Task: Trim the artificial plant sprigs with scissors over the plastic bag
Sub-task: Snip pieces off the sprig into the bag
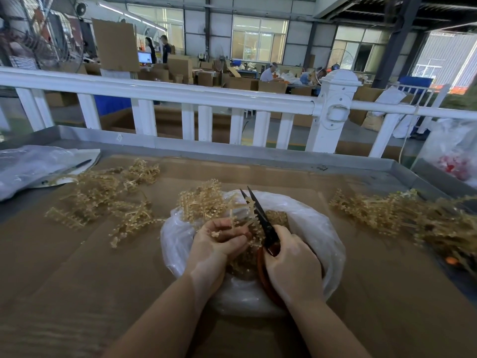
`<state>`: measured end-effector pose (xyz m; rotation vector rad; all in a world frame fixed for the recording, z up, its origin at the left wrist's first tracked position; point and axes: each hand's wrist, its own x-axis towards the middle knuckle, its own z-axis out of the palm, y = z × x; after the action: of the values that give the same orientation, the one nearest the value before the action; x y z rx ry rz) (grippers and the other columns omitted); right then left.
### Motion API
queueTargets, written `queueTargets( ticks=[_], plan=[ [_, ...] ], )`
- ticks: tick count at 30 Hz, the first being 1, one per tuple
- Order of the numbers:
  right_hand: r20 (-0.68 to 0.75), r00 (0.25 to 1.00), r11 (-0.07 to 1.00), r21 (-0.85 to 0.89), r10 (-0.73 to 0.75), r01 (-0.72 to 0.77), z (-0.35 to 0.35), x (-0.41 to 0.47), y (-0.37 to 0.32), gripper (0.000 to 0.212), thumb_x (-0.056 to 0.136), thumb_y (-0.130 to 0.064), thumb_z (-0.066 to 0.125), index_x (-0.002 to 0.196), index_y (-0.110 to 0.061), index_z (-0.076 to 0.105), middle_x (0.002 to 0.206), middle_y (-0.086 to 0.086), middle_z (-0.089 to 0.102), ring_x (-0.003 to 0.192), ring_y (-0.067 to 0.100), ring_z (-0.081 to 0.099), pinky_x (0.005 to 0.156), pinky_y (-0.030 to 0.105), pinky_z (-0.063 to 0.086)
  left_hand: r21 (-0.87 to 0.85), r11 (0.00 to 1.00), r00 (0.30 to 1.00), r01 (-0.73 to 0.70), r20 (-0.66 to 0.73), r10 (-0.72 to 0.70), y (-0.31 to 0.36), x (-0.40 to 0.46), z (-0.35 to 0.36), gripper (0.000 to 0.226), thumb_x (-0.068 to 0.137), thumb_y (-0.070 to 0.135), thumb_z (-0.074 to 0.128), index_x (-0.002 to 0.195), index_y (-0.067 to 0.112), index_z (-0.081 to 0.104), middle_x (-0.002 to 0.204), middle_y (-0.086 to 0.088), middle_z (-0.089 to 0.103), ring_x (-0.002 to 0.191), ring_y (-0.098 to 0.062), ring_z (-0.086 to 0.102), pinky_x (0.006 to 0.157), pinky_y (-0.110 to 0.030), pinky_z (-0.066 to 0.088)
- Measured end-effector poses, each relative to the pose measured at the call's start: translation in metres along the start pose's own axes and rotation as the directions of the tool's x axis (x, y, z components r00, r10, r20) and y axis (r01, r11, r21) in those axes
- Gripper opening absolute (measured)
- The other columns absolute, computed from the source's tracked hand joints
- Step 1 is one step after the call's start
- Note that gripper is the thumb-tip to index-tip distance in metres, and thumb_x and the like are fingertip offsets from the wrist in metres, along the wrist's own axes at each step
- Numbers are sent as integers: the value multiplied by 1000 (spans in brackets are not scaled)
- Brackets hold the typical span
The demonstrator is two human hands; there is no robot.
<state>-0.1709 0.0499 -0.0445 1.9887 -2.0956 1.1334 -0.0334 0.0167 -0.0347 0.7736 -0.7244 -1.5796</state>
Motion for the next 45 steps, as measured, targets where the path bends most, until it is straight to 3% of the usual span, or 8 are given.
queueTargets(
  ticks=[6,14,19,24,31,36,41,45],
  plan=[
    [-11,1000,1000,-17,-7,7,0,-1,-2,34,88,-28,64,121,-19,61,95,-1,67,90,13,62,74,13,38,32,999,999,-28,20,27,0,-2,0,33,80,-22,53,90,8,45,69,-6,72,73,-14,72,56,-23,57],
    [10,1000,1000,-7,-19,19,-2,-1,-2,39,90,-30,61,127,-20,57,102,-1,67,95,12,62,80,17,44,162,983,996,-82,-12,85,-5,2,-4,18,74,-15,66,83,0,62,95,-17,67,77,-18,72,61,-21,55],
    [12,1000,1000,-2,-6,6,-1,-1,-2,35,89,-30,62,123,-20,59,99,-1,67,94,15,61,79,22,47,276,954,993,-113,1,118,-9,6,-12,27,57,-1,80,75,17,71,91,-8,74,89,-23,71,72,-29,56],
    [-1,1000,1000,7,-13,13,0,-1,-2,38,89,-31,62,125,-21,58,102,-1,67,97,14,61,83,22,47,377,917,989,-129,-16,146,-8,6,-12,32,66,0,80,76,30,73,92,1,74,97,-18,68,88,-38,54],
    [-19,1000,1000,19,-11,11,0,-2,0,41,89,-32,62,128,-20,57,105,-1,67,100,14,61,85,23,47,327,939,993,-111,7,115,-3,0,-4,28,71,-7,74,65,21,68,91,-16,71,98,-34,66,90,-45,52],
    [-24,1000,1000,10,-8,8,0,-1,0,40,88,-33,62,126,-20,58,102,-2,67,97,14,61,83,21,46,194,981,999,-29,-24,34,1,1,2,16,71,-6,71,81,5,72,84,-12,74,79,-20,72,67,-25,58],
    [2,1000,1000,9,-3,3,0,-1,1,43,88,-35,63,128,-23,56,104,-5,66,98,10,60,82,17,43,231,972,999,-40,-14,44,12,5,4,31,58,-1,78,87,9,72,86,-8,75,81,-25,72,74,-37,56],
    [58,998,999,48,-23,20,-13,4,-2,26,87,-40,63,111,-30,60,91,-13,65,86,3,59,71,8,38,222,967,992,-122,-8,127,22,11,11,31,66,-20,68,82,7,67,77,-4,75,76,-15,71,67,-24,56]
  ],
)
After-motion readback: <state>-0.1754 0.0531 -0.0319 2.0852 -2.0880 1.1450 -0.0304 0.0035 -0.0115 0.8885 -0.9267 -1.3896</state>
